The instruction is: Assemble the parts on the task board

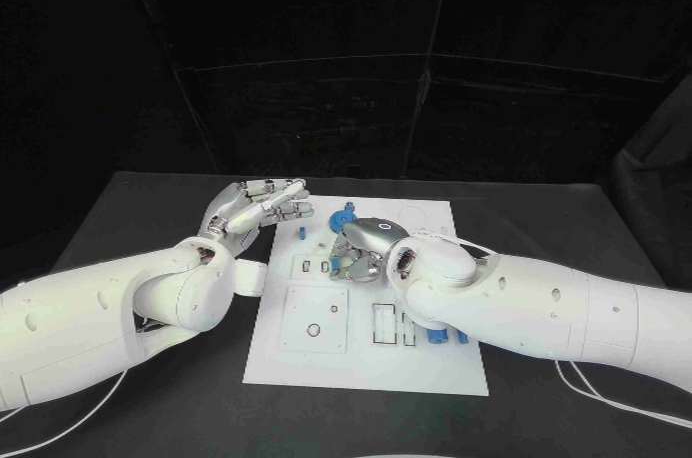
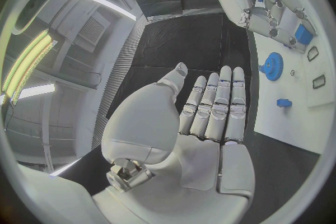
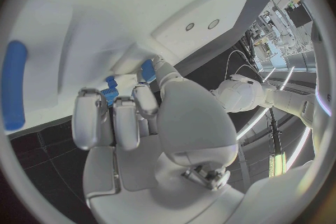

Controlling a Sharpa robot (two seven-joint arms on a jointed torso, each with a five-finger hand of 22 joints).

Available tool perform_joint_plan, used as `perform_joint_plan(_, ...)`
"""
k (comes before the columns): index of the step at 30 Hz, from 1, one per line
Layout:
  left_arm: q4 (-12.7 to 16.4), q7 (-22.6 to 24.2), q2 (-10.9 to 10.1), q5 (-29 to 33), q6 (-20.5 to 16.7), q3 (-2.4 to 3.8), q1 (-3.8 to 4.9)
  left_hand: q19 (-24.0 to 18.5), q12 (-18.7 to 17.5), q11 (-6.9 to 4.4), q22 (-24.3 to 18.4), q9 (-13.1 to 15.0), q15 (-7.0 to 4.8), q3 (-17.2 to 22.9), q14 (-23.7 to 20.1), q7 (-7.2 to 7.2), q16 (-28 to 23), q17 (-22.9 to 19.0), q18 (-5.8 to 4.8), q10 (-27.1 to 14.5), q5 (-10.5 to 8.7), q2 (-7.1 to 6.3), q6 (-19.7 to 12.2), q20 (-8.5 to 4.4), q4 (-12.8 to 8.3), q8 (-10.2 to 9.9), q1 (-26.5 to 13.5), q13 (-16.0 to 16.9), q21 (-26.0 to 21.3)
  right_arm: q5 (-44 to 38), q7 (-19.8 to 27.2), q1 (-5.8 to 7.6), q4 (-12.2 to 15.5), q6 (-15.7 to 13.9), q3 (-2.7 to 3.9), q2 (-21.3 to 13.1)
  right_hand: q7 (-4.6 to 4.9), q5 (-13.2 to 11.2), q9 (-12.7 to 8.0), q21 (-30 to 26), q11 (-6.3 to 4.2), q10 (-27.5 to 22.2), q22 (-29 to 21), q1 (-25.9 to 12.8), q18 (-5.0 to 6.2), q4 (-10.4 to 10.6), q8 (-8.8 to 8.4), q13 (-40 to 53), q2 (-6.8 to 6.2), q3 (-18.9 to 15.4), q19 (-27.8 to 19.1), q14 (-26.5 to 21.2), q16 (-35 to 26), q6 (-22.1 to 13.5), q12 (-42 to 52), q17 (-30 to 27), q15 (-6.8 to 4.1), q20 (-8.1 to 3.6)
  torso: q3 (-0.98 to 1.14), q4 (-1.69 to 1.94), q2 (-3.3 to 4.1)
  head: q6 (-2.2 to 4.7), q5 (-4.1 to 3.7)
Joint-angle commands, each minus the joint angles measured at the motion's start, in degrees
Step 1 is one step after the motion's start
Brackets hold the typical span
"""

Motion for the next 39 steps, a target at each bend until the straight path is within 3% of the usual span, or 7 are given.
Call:
perform_joint_plan(1,0.04,0.43,0.04,-0.02,0.59,0.05,0.09,0.41,-0.24,-0.07,-0.05,-0.05,0.08,-0.03,0.37,0.75,-0.27,-0.05,0.31,0.09,0.25,0.14,0.29,-0.12,-0.45,-0.17,0.30,-0.07,-0.32,-0.75,-1.60,-0.28,-0.05,1.54,-0.29,-0.07,0.08,0.12,0.00,-0.36,0.06,-0.38,0.63,-0.48,-0.68,0.28,-0.30,-0.10,-0.64,-0.29,-0.43,3.81,-0.30,-0.49,-0.25,5.17,0.38,0.19,-0.03,0.02,0.00,0.04,-0.04)
perform_joint_plan(10,-0.04,0.30,0.07,-0.02,0.71,0.05,0.09,0.41,-0.24,-0.07,-0.05,-0.05,0.08,-0.03,0.37,0.75,-0.27,-0.05,0.31,0.09,0.25,0.14,0.29,-0.12,-0.45,-0.17,0.30,-0.07,-0.32,-0.84,-1.74,-0.31,0.07,-0.16,-0.29,-0.06,0.50,-0.10,-0.17,-0.72,0.50,-1.45,0.05,-2.49,-0.56,1.83,-1.21,-1.47,-2.18,-1.79,-0.85,3.66,-0.74,-2.50,-1.88,4.57,0.74,0.51,0.01,0.00,-0.01,0.01,-0.15)
perform_joint_plan(23,-0.24,0.13,0.10,-0.03,0.84,0.04,0.08,0.68,-0.17,-0.14,-0.04,-0.02,-0.03,0.11,0.75,0.60,-0.21,0.01,0.35,0.26,0.25,0.23,0.45,-0.19,-0.69,-0.16,0.25,-0.05,-0.31,-0.32,3.47,-0.62,1.83,-10.22,-0.28,-1.31,2.07,2.52,-0.14,-2.51,1.96,-4.95,-2.85,-3.09,0.08,10.36,-1.88,-5.69,-5.17,-11.43,-2.91,2.91,-2.85,-8.14,-5.71,1.81,1.96,1.70,0.09,-0.04,-0.03,0.11,-0.27)
perform_joint_plan(29,-0.59,-2.05,-0.04,-3.25,1.13,0.05,0.08,10.77,1.84,-2.88,2.25,0.16,-4.07,0.33,14.20,-1.40,6.31,3.66,0.51,5.65,0.28,0.31,2.90,-4.05,-1.11,0.45,-1.16,0.55,5.09,4.10,16.48,-0.60,5.76,-14.14,-0.20,-5.64,2.16,2.69,-0.05,-3.20,2.06,-5.21,-3.90,-0.52,0.32,12.86,-1.51,-6.09,-4.53,-12.46,-3.64,2.81,-3.34,-8.57,-5.66,1.36,2.07,1.82,0.11,-0.02,-0.23,0.12,-0.14)
perform_joint_plan(32,-0.94,-7.56,-0.37,-8.95,3.35,0.06,0.33,16.29,3.72,-4.91,3.75,0.33,-6.12,-0.88,21.58,-2.72,10.59,6.78,0.31,11.09,0.45,-0.70,4.93,-6.49,-0.16,0.98,-3.49,1.32,8.43,11.17,24.21,0.33,8.69,-13.11,-0.09,-9.85,2.02,3.30,0.08,-4.94,1.95,-5.89,-6.91,1.55,0.99,12.15,-1.08,-6.80,-2.81,-11.99,-5.88,2.26,-4.77,-8.16,-6.29,-0.52,1.99,1.79,0.02,0.00,-0.32,0.25,-0.14)
perform_joint_plan(36,-3.24,-18.72,0.18,-21.06,8.73,0.07,1.56,23.04,5.78,-6.77,6.24,0.88,-8.72,-4.34,28.53,-4.45,19.87,13.67,0.43,16.67,0.33,-1.69,8.12,-9.07,2.70,2.04,-7.94,2.82,13.39,23.62,28.95,2.50,11.08,-6.47,0.11,-15.29,1.42,5.44,0.35,-9.61,1.15,-10.42,-14.51,9.90,2.63,7.74,-0.01,-12.98,-0.36,-9.17,-11.41,-0.08,-10.70,-6.64,-13.34,-8.02,1.30,1.27,0.19,-0.21,-0.85,0.03,0.20)
perform_joint_plan(39,-4.46,-25.51,0.75,-29.34,10.95,0.07,2.21,25.26,8.06,-8.25,7.77,1.39,-9.95,-6.46,29.00,-5.57,39.73,33.87,0.38,20.68,0.57,-1.70,10.15,-10.11,4.34,2.97,-9.76,4.51,16.01,30.67,30.17,4.08,11.84,-2.93,0.19,-18.37,1.28,5.03,0.14,-12.98,1.02,-11.76,-18.79,11.11,3.23,6.67,0.32,-18.79,-0.11,-9.28,-13.52,-1.38,-16.52,-6.53,-19.51,-14.04,1.02,0.89,0.43,-0.51,-1.26,-0.11,0.44)
